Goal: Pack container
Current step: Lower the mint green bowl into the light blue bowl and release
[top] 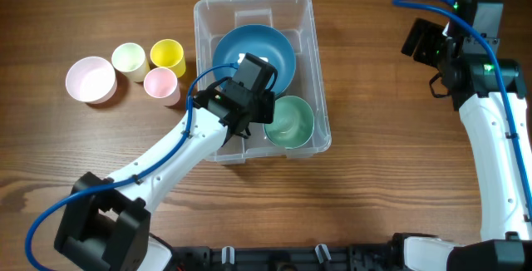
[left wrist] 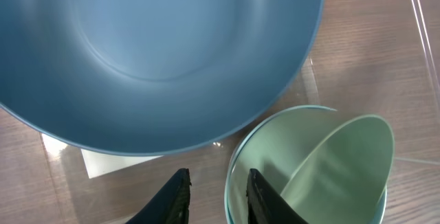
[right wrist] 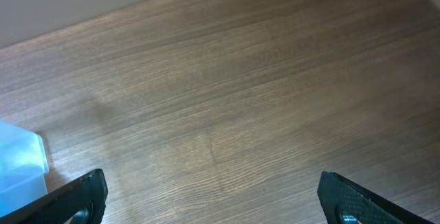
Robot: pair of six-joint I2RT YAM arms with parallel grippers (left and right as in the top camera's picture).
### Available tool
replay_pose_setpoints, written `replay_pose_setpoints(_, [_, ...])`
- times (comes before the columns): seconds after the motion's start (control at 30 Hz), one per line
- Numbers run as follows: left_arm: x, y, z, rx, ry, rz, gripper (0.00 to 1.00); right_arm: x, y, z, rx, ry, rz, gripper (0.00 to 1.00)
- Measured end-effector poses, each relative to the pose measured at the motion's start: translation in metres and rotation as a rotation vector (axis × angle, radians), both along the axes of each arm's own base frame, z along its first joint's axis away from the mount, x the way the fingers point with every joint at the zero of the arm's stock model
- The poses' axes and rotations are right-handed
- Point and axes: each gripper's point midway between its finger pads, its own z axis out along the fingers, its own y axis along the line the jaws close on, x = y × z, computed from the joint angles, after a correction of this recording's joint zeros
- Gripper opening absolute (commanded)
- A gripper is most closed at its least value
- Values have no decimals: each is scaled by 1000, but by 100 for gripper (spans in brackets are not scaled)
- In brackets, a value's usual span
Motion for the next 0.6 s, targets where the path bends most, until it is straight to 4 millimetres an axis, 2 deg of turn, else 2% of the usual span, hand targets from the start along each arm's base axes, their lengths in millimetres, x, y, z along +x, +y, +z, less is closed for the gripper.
replay_pose_setpoints(0.33, [1,0,3,13,-20,-31,25,0,0,0,0,0,0,100])
replay_pose_setpoints(0.6, [1,0,27,-17,-76,-40,24,0,0,0,0,0,0,100])
